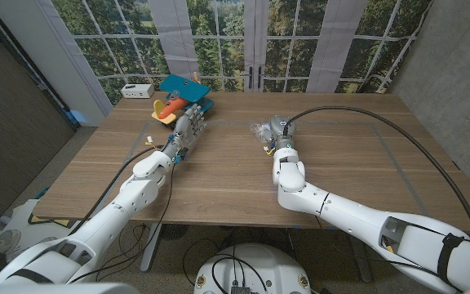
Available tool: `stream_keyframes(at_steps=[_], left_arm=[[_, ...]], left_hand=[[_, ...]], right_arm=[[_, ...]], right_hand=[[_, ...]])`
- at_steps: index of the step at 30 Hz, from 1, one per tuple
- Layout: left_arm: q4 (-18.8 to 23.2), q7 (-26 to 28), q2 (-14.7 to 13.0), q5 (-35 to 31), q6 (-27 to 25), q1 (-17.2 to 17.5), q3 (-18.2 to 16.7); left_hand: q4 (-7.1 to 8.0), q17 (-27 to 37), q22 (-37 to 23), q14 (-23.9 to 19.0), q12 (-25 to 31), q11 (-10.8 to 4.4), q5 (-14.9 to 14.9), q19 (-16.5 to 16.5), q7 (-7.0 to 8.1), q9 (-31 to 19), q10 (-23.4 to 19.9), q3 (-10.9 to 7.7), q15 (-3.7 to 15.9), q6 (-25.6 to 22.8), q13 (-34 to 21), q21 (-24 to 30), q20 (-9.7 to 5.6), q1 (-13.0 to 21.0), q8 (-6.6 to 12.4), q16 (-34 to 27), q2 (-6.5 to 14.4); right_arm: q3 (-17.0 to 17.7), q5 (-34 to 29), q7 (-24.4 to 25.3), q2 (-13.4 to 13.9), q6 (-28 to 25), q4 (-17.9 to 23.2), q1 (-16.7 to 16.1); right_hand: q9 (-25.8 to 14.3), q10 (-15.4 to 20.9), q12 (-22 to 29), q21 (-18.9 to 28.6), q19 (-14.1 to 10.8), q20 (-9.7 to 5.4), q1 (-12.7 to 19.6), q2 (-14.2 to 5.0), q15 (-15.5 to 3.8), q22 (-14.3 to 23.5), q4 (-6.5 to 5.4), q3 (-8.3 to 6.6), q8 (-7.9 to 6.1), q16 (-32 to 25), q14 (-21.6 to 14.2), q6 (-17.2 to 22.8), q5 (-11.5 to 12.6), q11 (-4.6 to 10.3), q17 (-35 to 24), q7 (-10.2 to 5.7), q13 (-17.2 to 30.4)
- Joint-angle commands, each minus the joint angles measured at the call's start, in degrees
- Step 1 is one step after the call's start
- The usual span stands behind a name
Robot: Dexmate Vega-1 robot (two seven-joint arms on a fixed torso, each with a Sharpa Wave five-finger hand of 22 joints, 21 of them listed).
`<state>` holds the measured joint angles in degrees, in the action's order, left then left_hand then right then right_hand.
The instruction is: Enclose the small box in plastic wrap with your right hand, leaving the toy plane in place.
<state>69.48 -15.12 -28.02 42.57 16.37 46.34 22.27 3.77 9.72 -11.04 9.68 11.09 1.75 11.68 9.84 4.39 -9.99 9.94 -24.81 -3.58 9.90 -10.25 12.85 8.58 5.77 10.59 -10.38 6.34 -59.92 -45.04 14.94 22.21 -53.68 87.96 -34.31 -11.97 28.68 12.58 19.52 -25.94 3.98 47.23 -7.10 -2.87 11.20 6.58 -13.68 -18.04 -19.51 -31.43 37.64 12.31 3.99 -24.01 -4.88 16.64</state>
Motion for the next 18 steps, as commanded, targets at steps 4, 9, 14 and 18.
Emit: stream_keyframes(at_steps=[4, 9, 14, 18], left_arm=[[-0.3, -0.6, 0.0, 0.3, 0.2, 0.0, 0.0], [0.0, -0.4, -0.1, 0.4, 0.3, 0.3, -0.2], [0.4, -0.3, -0.4, 0.6, 0.2, 0.6, -0.4], [0.8, -0.1, -0.6, 0.6, 0.1, 0.9, -0.5]], left_hand=[[-0.33, 0.2, -0.2, 8.4, 0.4, 0.15, -0.1, 1.2, 0.44, -0.1, 9.0, -0.27, -0.37, 6.3, -0.3, -0.1, 0.39, 0.4, -0.08, 0.0, -0.1], [-0.34, 0.2, -0.2, 8.3, 0.4, 0.11, -0.1, 1.2, 0.42, -0.1, 8.9, -0.28, -0.41, 6.3, -0.3, -0.1, 0.41, 0.4, -0.09, 0.0, -0.1], [-0.36, 0.2, -0.2, 8.3, 0.4, 0.17, -0.1, 1.2, 0.42, -0.2, 9.0, -0.30, -0.40, 6.3, -0.3, -0.1, 0.38, 0.5, -0.08, 0.0, -0.1], [-0.37, 0.2, -0.2, 8.3, 0.4, 0.04, -0.1, 1.1, 0.35, -0.2, 9.0, -0.33, -0.40, 6.4, -0.3, -0.1, 0.38, 0.5, -0.11, 0.0, 0.0]], right_arm=[[10.8, 13.3, 16.5, -0.6, 12.9, 3.5, -6.2], [13.2, 17.6, 20.1, -0.5, 19.8, 3.6, -7.5], [14.7, 23.4, 16.4, 1.3, 26.7, 3.9, -7.6], [15.5, 28.1, 12.2, 2.9, 32.6, 3.2, -7.4]], right_hand=[[-0.1, 0.8, 0.5, 0.7, -1.1, -1.26, -2.3, -5.37, -5.61, 0.1, -4.36, -3.05, 2.24, -0.8, -1.5, -3.2, -0.8, -0.98, -1.0, 0.40, 0.0], [-0.1, 2.0, 0.9, 0.8, -0.4, -1.86, -3.5, -5.72, -5.39, 0.3, -8.39, -6.93, 2.87, -1.1, -1.7, -2.9, -0.9, -1.49, -1.8, 0.47, 0.2], [-0.1, 1.9, 0.5, 1.2, -0.3, -1.42, -8.2, -3.95, -3.51, 0.5, -13.40, -7.33, 3.72, -0.5, -1.2, -2.9, -1.9, -3.03, -1.6, 1.52, -0.1], [0.1, -0.4, -0.7, 0.5, 1.9, -0.32, -12.9, -3.36, -2.15, 0.4, -15.92, -6.26, 5.70, 2.0, 2.0, -6.0, -2.0, -4.51, -0.2, 2.22, -0.6]])
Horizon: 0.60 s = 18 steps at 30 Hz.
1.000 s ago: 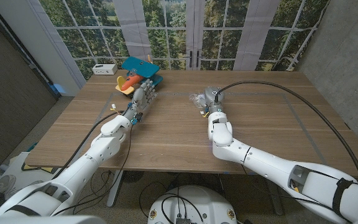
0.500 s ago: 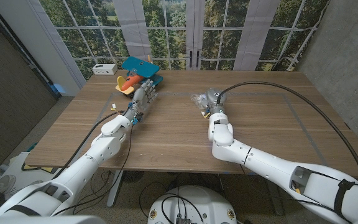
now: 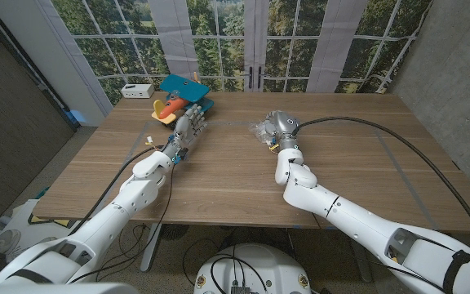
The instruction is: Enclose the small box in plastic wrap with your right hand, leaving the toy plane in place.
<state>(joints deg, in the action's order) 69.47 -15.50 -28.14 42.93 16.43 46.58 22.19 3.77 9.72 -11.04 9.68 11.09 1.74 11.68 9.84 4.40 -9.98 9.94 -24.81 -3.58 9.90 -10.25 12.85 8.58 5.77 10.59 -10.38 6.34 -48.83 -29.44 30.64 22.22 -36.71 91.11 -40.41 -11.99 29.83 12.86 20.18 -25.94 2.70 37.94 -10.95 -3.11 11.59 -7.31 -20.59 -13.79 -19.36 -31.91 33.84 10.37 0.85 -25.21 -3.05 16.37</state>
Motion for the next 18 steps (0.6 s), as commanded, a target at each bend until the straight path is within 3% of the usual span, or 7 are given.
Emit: stream_keyframes(at_steps=[1, 4, 6, 7, 10, 14, 18], left_arm=[[0.8, 0.2, -0.5, 0.3, 0.0, 0.7, -0.4], [1.2, 0.3, -0.7, 0.4, -0.2, 0.9, -0.5], [1.5, 0.4, -0.9, 0.4, -0.3, 1.1, -0.6], [1.6, 0.4, -1.0, 0.4, -0.4, 1.2, -0.6], [1.8, 0.5, -1.1, 0.5, -0.3, 1.3, -0.7], [2.2, 0.6, -1.2, 0.6, -0.4, 1.6, -0.8], [2.6, 0.8, -1.5, 0.6, -0.4, 1.9, -0.9]], left_hand=[[-0.37, 0.2, -0.2, 8.3, 0.4, 0.02, -0.1, 1.1, 0.35, -0.2, 9.0, -0.34, -0.40, 6.3, -0.3, -0.1, 0.41, 0.5, -0.09, 0.0, 0.0], [-0.38, 0.2, -0.2, 8.3, 0.4, 0.02, -0.1, 1.2, 0.32, -0.2, 8.9, -0.35, -0.38, 6.3, -0.3, -0.1, 0.40, 0.5, -0.08, 0.0, 0.0], [-0.38, 0.2, -0.2, 8.3, 0.4, 0.07, -0.1, 1.1, 0.30, -0.2, 9.0, -0.36, -0.37, 6.3, -0.3, -0.1, 0.40, 0.5, -0.09, 0.0, 0.0], [-0.38, 0.2, -0.2, 8.3, 0.4, 0.11, -0.1, 1.1, 0.28, -0.2, 8.9, -0.37, -0.40, 6.3, -0.3, -0.1, 0.38, 0.5, -0.07, 0.0, 0.0], [-0.39, 0.2, -0.2, 8.3, 0.4, 0.25, -0.1, 1.1, 0.29, -0.2, 9.0, -0.40, -0.31, 6.3, -0.3, -0.1, 0.37, 0.5, -0.09, 0.0, 0.1], [-0.40, 0.2, -0.2, 8.3, 0.4, 0.21, -0.1, 1.1, 0.30, -0.2, 9.0, -0.43, -0.32, 6.4, -0.3, -0.1, 0.35, 0.5, -0.10, 0.0, 0.1], [-0.42, 0.2, -0.2, 8.3, 0.4, 0.10, -0.1, 1.0, 0.30, -0.2, 9.1, -0.46, -0.34, 6.4, -0.3, -0.1, 0.35, 0.6, -0.11, 0.0, 0.1]], right_arm=[[4.4, 12.5, -3.5, 2.9, 15.8, 0.1, -1.2], [3.3, 13.6, -9.2, 4.4, 14.3, 1.0, 0.2], [2.0, 13.0, -12.3, 5.5, 13.3, 1.5, 1.5], [1.3, 12.6, -13.9, 5.9, 12.5, 1.8, 2.2], [-1.5, 10.1, -17.6, 6.9, 10.1, 2.4, 4.3], [-6.6, 4.5, -23.1, 7.4, 5.2, 3.1, 7.7], [-10.7, -0.7, -27.0, 6.8, 0.8, 3.0, 10.2]], right_hand=[[0.1, -1.9, -1.1, -0.3, 2.3, 1.04, -4.4, 0.48, -1.86, 0.0, -2.34, 0.81, 1.80, 2.2, 2.9, -2.9, 0.0, -1.68, 1.3, 0.54, -0.5], [0.4, -7.2, -2.5, -2.1, 6.5, 1.75, -10.5, 1.16, -0.85, -0.3, -2.91, 2.43, 3.40, 5.8, 8.4, -7.4, 0.2, -1.99, 3.4, 0.35, -1.5], [0.8, -12.3, -2.7, -4.4, 11.1, 2.62, -16.1, 3.14, -0.21, -0.7, -2.50, 5.06, 3.87, 8.2, 13.5, -13.1, 0.3, -1.58, 5.3, 0.03, -2.5], [0.9, -14.5, -2.7, -5.3, 12.8, 3.10, -18.4, 4.19, 0.40, -0.7, -2.33, 6.46, 3.86, 8.7, 15.9, -15.4, 0.4, -2.10, 6.0, 0.04, -3.0], [1.1, -19.7, -2.8, -7.3, 16.4, 3.76, -23.6, 6.54, 0.83, -0.9, -2.11, 9.75, 3.86, 9.1, 21.6, -21.0, 0.9, -2.04, 7.7, 1.05, -3.8], [1.3, -24.7, -2.8, -8.7, 19.8, 3.56, -25.6, 8.73, 1.08, -1.0, -0.99, 11.75, 3.86, 9.4, 26.7, -26.1, 1.6, -1.48, 9.3, 1.55, -4.3], [1.3, -27.8, -2.7, -9.4, 22.5, 2.59, -24.3, 8.49, 0.55, -1.0, 0.49, 11.52, 3.67, 9.5, 30.8, -28.6, 2.2, -0.70, 10.8, 0.70, -4.6]])
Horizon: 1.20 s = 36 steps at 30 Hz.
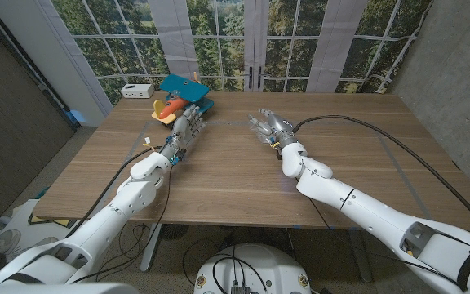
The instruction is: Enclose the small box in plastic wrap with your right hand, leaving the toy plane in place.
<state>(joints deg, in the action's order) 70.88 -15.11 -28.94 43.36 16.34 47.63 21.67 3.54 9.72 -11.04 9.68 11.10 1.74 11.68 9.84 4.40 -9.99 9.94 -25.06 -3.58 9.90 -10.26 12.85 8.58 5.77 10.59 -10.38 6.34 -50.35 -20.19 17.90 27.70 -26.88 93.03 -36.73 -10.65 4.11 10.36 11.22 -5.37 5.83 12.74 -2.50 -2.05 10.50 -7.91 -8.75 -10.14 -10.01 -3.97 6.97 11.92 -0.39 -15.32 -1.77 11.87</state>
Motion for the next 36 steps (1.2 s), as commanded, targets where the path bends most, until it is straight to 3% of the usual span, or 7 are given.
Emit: stream_keyframes(at_steps=[1, 6, 12, 19, 26, 30, 36], left_arm=[[1.3, 0.4, -0.7, 0.2, -0.3, 0.9, -0.4], [1.5, 0.5, -0.8, 0.3, -0.4, 1.1, -0.5], [1.4, 0.4, -0.8, 0.4, -0.2, 1.2, -0.5], [1.4, 0.5, -0.9, 0.4, -0.2, 1.3, -0.7], [0.7, 0.0, -0.7, 0.4, -0.1, 0.7, -0.6], [0.2, -0.3, -0.6, 0.5, -0.2, 0.4, -0.5], [-0.7, -0.8, -0.3, 0.4, 0.0, -0.3, -0.3]], left_hand=[[-0.19, 0.2, -0.2, 8.3, 0.4, 0.15, -0.2, 1.0, 0.30, -0.2, 9.0, -0.22, -0.30, 6.4, -0.3, 0.0, 0.35, 0.6, -0.10, 0.0, 0.1], [-0.20, 0.2, -0.2, 8.3, 0.4, 0.17, -0.2, 1.0, 0.30, -0.2, 9.0, -0.26, -0.32, 6.4, -0.3, -0.1, 0.36, 0.6, -0.10, 0.0, 0.2], [-0.22, 0.2, -0.2, 8.2, 0.4, 0.09, -0.2, 1.0, 0.35, -0.2, 9.0, -0.28, -0.23, 6.4, -0.3, 0.0, 0.30, 0.6, -0.10, 0.0, 0.2], [-0.25, 0.2, -0.2, 8.2, 0.4, 0.20, -0.2, 1.0, 0.35, -0.2, 9.1, -0.31, -0.18, 6.4, -0.3, 0.0, 0.30, 0.7, -0.09, 0.0, 0.2], [-0.27, 0.2, -0.2, 8.2, 0.4, 0.16, -0.2, 1.0, 0.33, -0.2, 9.0, -0.35, -0.18, 6.4, -0.3, 0.0, 0.30, 0.7, -0.09, 0.0, 0.2], [-0.28, 0.2, -0.2, 8.2, 0.4, 0.13, -0.2, 0.9, 0.31, -0.2, 9.0, -0.35, -0.13, 6.5, -0.3, 0.0, 0.31, 0.7, -0.10, 0.0, 0.2], [-0.29, 0.2, -0.2, 8.2, 0.4, 0.11, -0.2, 0.9, 0.30, -0.2, 9.1, -0.36, -0.17, 6.4, -0.3, 0.0, 0.30, 0.7, -0.08, 0.0, 0.2]], right_arm=[[-9.8, -10.8, -15.1, 1.2, -9.8, 1.0, 7.0], [-13.6, -15.1, -20.5, 0.0, -14.9, 0.5, 9.7], [-14.4, -14.1, -26.3, -1.5, -17.0, -1.5, 11.6], [-15.9, -10.5, -33.6, -2.1, -17.7, -4.3, 14.5], [-17.3, -8.6, -36.6, -2.7, -18.5, -6.4, 16.4], [-18.7, -8.1, -38.1, -2.8, -18.9, -7.2, 17.5], [-18.7, -7.8, -36.5, -2.0, -18.8, -6.3, 17.3]], right_hand=[[0.0, -2.9, -0.1, -0.4, 2.6, -1.00, 1.6, -1.70, -1.16, 0.0, 1.37, -1.18, -0.01, 0.0, 4.2, -2.7, 0.9, 0.80, 1.4, -1.19, -0.2], [0.1, -9.0, -0.4, -0.7, 7.0, -3.88, 1.9, -7.26, -2.95, -0.1, 0.47, -4.07, 0.10, 0.0, 10.4, -6.9, 1.2, 3.62, 3.0, -2.75, -0.5], [0.0, -16.0, -0.5, -0.7, 11.3, -4.56, -1.2, -7.08, -2.98, -0.1, -1.68, -4.54, 0.36, -0.1, 17.7, -13.6, 1.1, 4.27, 3.4, -2.99, -0.7], [-0.1, -28.5, -0.3, -1.0, 21.7, -4.10, -10.8, -3.81, -0.77, -0.2, -2.44, -0.16, 0.37, -0.3, 28.7, -26.2, 1.4, 2.36, 3.4, -1.26, -0.8], [-0.2, -34.3, -0.4, -1.3, 27.8, -4.81, -13.8, -2.12, -0.08, -0.2, -2.79, 3.40, 0.42, -0.4, 33.3, -31.9, 2.3, 1.78, 3.2, -0.50, -0.8], [-0.3, -37.5, -0.4, -1.2, 30.4, -5.19, -14.1, -2.51, -0.26, -0.2, -3.09, 4.97, 0.46, -0.3, 35.9, -34.9, 2.9, 2.02, 3.1, -0.44, -0.7], [-0.3, -38.3, -0.2, -1.0, 30.9, -5.35, -14.2, -2.81, -0.15, -0.2, -3.19, 5.62, 0.41, -0.5, 36.5, -36.2, 3.1, 2.01, 3.0, -1.10, -0.7]])
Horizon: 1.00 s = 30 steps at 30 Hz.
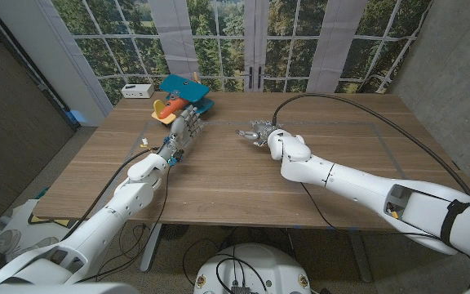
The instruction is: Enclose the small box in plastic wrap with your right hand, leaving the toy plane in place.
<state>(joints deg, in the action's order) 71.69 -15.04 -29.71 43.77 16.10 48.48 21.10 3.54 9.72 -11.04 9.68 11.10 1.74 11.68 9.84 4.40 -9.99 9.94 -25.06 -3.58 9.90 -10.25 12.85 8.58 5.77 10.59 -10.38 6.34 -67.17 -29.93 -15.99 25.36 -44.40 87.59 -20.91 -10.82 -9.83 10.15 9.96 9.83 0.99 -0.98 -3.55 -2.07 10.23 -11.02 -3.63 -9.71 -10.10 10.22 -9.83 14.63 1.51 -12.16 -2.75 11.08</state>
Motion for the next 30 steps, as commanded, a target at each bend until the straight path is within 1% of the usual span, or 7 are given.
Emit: stream_keyframes(at_steps=[1, 10, 15, 17, 21, 25, 30], left_arm=[[-1.6, -0.9, 0.5, 0.0, 0.2, -1.2, 0.2], [-2.1, -1.2, 0.8, -0.1, 0.4, -1.6, 0.4], [-2.0, -1.1, 0.8, -0.2, 0.3, -1.5, 0.4], [-1.8, -1.0, 0.7, -0.2, 0.3, -1.4, 0.4], [-1.5, -0.8, 0.7, -0.2, 0.2, -1.3, 0.4], [-1.4, -0.8, 0.6, -0.2, 0.0, -1.3, 0.4], [-1.0, -0.6, 0.4, -0.2, -0.2, -1.1, 0.4]], left_hand=[[-0.30, 0.2, -0.2, 8.2, 0.4, 0.12, -0.2, 1.0, 0.32, -0.2, 9.0, -0.36, -0.14, 6.5, -0.3, -0.1, 0.31, 0.7, -0.09, 0.0, 0.2], [-0.30, 0.2, -0.2, 8.2, 0.4, 0.31, -0.2, 1.0, 0.37, -0.2, 9.0, -0.36, -0.07, 6.5, -0.3, -0.1, 0.27, 0.7, -0.09, 0.0, 0.2], [-0.29, 0.2, -0.3, 8.3, 0.4, 0.40, -0.2, 1.0, 0.38, -0.2, 9.0, -0.34, -0.10, 6.4, -0.3, -0.1, 0.27, 0.7, -0.06, 0.1, 0.1], [-0.29, 0.2, -0.3, 8.2, 0.4, 0.33, -0.2, 1.0, 0.31, -0.2, 9.0, -0.34, -0.10, 6.4, -0.3, -0.1, 0.30, 0.7, -0.07, 0.1, 0.1], [-0.28, 0.2, -0.3, 8.2, 0.4, 0.22, -0.2, 1.0, 0.36, -0.2, 9.0, -0.33, -0.17, 6.3, -0.3, -0.1, 0.28, 0.6, -0.04, 0.0, 0.1], [-0.27, 0.2, -0.3, 8.2, 0.4, 0.21, -0.2, 1.0, 0.34, -0.2, 9.0, -0.33, -0.17, 6.3, -0.3, -0.1, 0.28, 0.6, -0.05, 0.0, 0.1], [-0.26, 0.2, -0.3, 8.2, 0.4, 0.15, -0.2, 1.0, 0.35, -0.2, 9.0, -0.33, -0.19, 6.3, -0.3, -0.1, 0.29, 0.6, -0.03, 0.0, 0.1]], right_arm=[[-2.0, 2.0, -2.5, 0.4, -1.3, -0.9, 1.5], [-0.4, 1.1, 3.7, 2.0, -0.1, 2.2, -0.8], [1.7, 1.0, 9.0, 3.0, 2.8, 3.3, -3.1], [2.6, 0.5, 12.2, 3.5, 4.5, 3.8, -4.4], [3.7, -0.6, 15.6, 4.0, 6.7, 4.2, -5.9], [5.3, -0.7, 18.1, 4.3, 9.0, 4.3, -7.4], [7.1, -0.6, 20.2, 4.4, 10.8, 4.5, -9.0]], right_hand=[[-0.1, -24.3, 0.0, 0.3, 15.7, -0.51, -0.5, -1.78, -0.11, 0.1, -0.08, 0.53, -0.04, -0.5, 22.3, -19.4, 0.4, 0.14, -0.1, -0.17, 0.1], [-0.2, -21.8, 1.5, 1.5, 13.6, 0.13, 0.0, -3.09, 0.24, 0.0, 0.11, 1.56, -1.31, -1.8, 19.9, -17.7, 1.0, 0.05, -0.1, -1.05, 0.1], [-0.2, -15.2, 3.5, 3.1, 7.7, 1.35, 1.4, -5.00, 0.85, -0.1, 0.84, 1.82, -3.02, -3.1, 15.0, -11.7, 2.0, -0.60, 0.4, -2.53, 0.1], [-0.2, -9.1, 5.0, 4.1, 2.3, 3.41, 3.0, -5.64, 1.63, -0.1, 1.54, 0.64, -3.99, -4.3, 9.4, -6.4, 2.6, -1.04, 0.7, -3.03, 0.3], [-0.3, -4.2, 5.9, 5.2, -3.6, 4.17, 4.8, -5.90, 1.64, 0.0, 2.15, -1.38, -5.10, -5.7, 3.3, -0.5, 2.6, -0.97, 0.6, -3.67, 0.6], [-0.3, -3.5, 6.0, 5.2, -4.2, 4.35, 5.5, -5.89, 1.57, 0.0, 2.50, -1.95, -5.09, -6.0, 2.0, 0.2, 2.5, -0.84, 0.6, -3.87, 0.7], [-0.3, -4.9, 5.0, 4.9, -4.5, 4.75, 6.8, -5.43, 1.97, 0.0, 3.10, -2.80, -3.39, -5.8, 1.4, -2.8, 2.2, -0.43, 0.6, -5.03, 0.7]])
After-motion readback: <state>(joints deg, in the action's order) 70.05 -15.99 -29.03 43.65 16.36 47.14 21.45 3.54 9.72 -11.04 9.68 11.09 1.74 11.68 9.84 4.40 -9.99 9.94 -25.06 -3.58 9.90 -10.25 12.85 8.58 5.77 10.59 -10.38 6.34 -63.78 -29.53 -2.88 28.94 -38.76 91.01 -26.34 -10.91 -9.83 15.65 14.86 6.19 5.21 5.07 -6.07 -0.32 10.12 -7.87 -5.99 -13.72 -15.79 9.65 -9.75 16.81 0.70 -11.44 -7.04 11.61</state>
